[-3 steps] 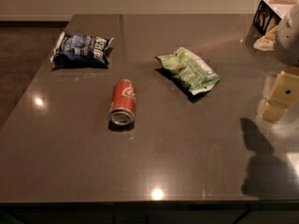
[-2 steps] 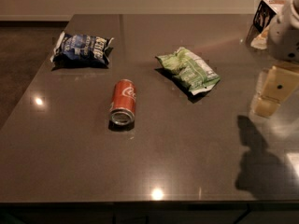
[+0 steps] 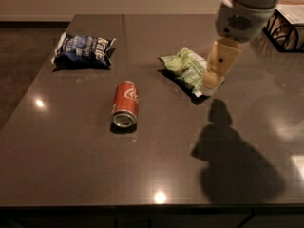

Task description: Place coke can upright

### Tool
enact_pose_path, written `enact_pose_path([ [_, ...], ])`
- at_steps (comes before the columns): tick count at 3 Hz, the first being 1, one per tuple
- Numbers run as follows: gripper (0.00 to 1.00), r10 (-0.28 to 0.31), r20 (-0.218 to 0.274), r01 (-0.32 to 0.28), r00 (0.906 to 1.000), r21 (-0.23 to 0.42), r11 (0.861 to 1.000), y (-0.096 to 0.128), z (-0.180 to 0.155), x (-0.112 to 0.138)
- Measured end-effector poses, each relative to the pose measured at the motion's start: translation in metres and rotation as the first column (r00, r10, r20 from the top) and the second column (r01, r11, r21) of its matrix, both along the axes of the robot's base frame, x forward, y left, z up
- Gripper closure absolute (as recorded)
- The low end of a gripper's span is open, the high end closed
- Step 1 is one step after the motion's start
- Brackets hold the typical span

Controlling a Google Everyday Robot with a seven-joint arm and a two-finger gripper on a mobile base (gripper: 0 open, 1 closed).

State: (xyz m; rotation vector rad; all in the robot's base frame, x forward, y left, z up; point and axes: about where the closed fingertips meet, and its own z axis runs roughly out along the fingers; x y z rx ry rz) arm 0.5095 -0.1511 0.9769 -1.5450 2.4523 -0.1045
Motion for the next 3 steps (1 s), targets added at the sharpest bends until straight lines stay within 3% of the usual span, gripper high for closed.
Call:
enact_pose_path([
  [1,0.0,-0.111,-0.013,0.111,0.9937,0.038,0.993,0.033,-0.004,0.023],
  [2,0.0,-0.23,-0.048,0.233,0.9721,0.074,0.97,0.061,-0.016,0.032],
  [3,0.0,-0.355,-0.085,0.363,0.9308,0.091,0.927,0.08,-0.031,0.033],
])
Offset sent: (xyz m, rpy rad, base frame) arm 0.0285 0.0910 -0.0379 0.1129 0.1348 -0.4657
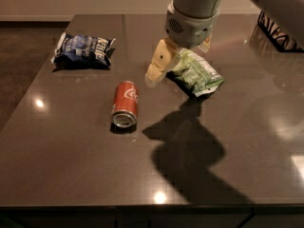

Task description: Place coke can upright

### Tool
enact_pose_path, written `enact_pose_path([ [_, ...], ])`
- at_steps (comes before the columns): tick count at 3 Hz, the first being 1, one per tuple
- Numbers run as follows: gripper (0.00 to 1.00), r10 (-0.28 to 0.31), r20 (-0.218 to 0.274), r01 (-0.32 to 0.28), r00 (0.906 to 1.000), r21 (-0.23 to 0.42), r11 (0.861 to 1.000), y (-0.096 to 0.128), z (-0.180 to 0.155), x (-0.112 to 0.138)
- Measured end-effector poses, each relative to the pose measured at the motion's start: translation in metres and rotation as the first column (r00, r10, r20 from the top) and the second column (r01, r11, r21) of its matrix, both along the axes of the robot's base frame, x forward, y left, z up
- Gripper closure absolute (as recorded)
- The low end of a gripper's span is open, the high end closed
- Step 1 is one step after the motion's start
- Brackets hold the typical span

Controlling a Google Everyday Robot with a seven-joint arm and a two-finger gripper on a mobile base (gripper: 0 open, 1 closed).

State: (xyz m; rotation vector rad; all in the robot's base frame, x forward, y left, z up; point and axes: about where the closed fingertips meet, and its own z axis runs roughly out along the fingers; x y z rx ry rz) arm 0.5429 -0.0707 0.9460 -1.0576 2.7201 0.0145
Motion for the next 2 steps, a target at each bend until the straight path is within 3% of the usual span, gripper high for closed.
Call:
enact_pose_path([
  [1,0.0,-0.133,-0.048,0.134,0.99,0.019,0.991,0.026,-0.016,0.001],
  [2,0.0,-0.19,-0.078,0.191,0.9787,0.016,0.981,0.044,-0.03,0.005],
])
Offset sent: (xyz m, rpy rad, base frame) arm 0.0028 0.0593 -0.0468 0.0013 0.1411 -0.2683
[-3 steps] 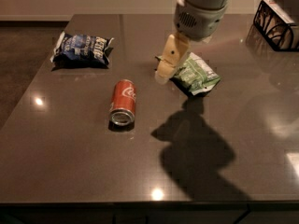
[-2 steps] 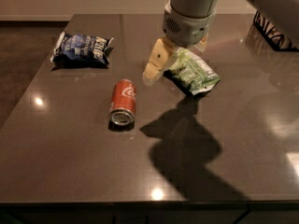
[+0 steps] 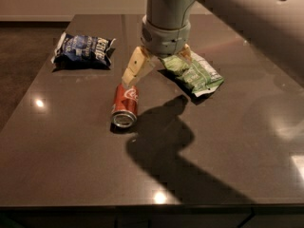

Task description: Place coke can upright

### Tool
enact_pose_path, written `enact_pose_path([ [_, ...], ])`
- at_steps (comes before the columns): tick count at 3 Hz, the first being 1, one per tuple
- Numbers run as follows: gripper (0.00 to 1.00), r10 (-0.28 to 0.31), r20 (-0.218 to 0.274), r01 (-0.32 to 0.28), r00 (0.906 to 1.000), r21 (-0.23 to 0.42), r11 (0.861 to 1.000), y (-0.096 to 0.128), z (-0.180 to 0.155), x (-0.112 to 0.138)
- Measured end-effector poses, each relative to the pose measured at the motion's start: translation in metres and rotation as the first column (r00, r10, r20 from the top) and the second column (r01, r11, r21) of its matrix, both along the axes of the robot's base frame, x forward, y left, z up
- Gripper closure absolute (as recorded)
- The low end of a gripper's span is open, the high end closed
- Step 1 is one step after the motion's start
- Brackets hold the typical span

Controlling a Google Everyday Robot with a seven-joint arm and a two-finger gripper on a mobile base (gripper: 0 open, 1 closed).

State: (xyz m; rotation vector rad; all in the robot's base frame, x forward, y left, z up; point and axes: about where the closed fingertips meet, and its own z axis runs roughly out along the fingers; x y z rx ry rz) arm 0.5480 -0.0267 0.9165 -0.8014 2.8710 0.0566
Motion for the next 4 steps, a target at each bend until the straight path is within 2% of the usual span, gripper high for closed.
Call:
enact_pose_path([
  [2,0.0,-0.046,-0.054,0.047,0.9975,0.023,0.999,0.041,-0.025,0.007],
  [4,0.0,-0.048,-0.106,0.051,0.9932,0.026,0.998,0.066,-0.042,0.004],
])
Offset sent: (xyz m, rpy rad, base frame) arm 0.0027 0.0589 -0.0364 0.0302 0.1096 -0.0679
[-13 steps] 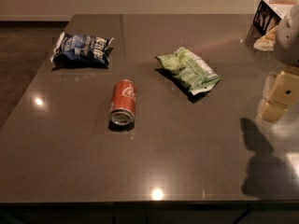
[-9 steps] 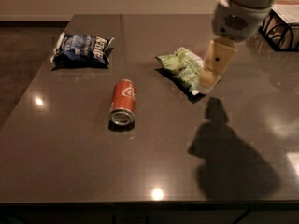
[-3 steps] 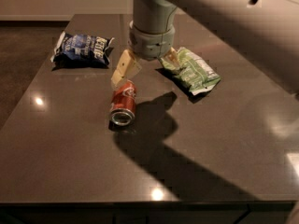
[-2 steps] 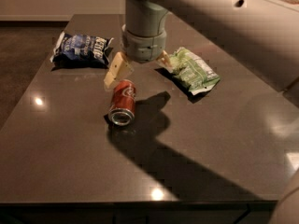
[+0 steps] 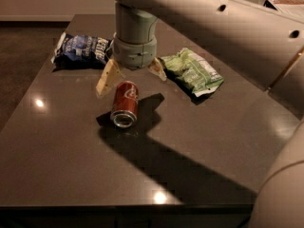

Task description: Place coke can upright

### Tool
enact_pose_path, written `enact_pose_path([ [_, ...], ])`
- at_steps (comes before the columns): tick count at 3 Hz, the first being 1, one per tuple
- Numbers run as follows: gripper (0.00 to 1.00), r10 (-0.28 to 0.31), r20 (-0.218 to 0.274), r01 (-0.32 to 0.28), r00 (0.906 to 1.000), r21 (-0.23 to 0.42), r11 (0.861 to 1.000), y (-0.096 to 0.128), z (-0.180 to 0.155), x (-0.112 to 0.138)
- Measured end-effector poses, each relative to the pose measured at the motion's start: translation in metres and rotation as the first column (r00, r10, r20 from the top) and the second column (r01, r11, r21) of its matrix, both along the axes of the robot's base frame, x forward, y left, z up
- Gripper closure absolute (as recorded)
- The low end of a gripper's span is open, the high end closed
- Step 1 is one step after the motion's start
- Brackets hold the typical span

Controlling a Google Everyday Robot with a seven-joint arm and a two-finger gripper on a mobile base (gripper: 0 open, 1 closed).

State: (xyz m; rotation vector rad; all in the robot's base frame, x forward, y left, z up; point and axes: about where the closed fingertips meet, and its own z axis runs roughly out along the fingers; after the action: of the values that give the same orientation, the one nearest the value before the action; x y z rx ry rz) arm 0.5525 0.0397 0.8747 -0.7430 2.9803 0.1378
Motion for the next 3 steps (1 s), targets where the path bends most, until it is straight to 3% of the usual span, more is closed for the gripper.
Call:
enact_pose_path([
  [1,0.0,0.001,-0.031,-0.001,0.9995,-0.009,1.0,0.006,-0.01,-0.001],
  [3,0.41,0.0,-0.075,-0.002,0.9972,-0.02,1.0,0.008,-0.023,-0.001],
])
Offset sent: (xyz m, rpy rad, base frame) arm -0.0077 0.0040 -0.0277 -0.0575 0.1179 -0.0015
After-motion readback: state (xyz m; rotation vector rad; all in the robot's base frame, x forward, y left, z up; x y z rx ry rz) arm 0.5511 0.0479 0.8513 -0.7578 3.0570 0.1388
